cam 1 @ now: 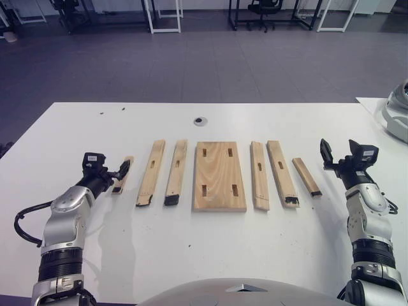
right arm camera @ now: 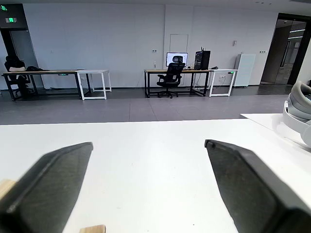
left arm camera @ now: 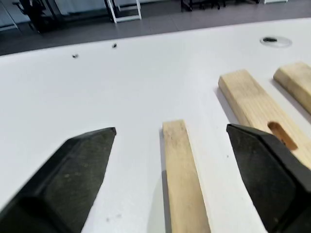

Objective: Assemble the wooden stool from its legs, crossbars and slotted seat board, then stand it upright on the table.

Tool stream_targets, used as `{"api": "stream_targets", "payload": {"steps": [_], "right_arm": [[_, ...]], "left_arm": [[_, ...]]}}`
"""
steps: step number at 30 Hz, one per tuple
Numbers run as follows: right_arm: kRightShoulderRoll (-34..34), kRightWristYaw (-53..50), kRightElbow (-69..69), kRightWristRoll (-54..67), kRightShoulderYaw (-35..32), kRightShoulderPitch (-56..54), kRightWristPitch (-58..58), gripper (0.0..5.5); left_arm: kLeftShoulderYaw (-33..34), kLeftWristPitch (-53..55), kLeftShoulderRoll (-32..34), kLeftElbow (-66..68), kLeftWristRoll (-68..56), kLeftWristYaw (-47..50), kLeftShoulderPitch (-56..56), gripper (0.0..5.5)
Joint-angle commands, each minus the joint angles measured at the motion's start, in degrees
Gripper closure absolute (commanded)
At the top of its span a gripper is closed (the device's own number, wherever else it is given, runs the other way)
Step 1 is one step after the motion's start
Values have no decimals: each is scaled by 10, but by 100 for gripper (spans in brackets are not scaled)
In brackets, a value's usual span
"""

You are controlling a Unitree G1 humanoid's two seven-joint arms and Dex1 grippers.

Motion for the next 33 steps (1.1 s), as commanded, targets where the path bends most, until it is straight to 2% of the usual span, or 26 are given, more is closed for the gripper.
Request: {"api": "stream_targets", "payload": {"steps": [1, 8, 17, 19, 20, 22, 23, 25, 28, 30, 33], "right_arm": [[2, -1, 6, -7, 0, 2, 3, 119], [2, -2, 6, -9, 1, 3, 4, 119], [-2, 3, 19, -13, 1, -5, 2, 119], [-3, 10, 15, -15, 8, -9, 14, 119], [-2, 25, 3, -3, 18, -17, 38, 119], [15, 67, -81, 92, 36, -48, 143, 119], [27, 82, -136, 159, 44, -67, 207, 119], [56, 80, -218, 268, 67, -120, 307, 119], [133, 11, -263, 372, 96, -213, 394, 119], [177, -30, -266, 417, 99, -246, 418, 119], [202, -59, -281, 446, 100, -255, 438, 119]], "left_arm": [[-10, 31, 13, 6, 8, -11, 21, 153], [-15, 48, 13, 6, 3, -24, 37, 246], [-24, 41, 12, 37, 17, -21, 48, 417], [-14, 0, 9, 40, 17, -16, 35, 422], [23, -30, -17, 11, -36, -19, 6, 422], [40, -69, -44, -63, -104, -36, -69, 422], [20, -81, -52, -92, -109, -47, -105, 422], [-62, -104, -65, -121, -81, -83, -163, 422], [-159, -135, -101, -125, -48, -115, -251, 422], [-196, -161, -115, -120, -22, -125, -279, 422], [-222, -175, -118, -124, 0, -131, -293, 422]]}}
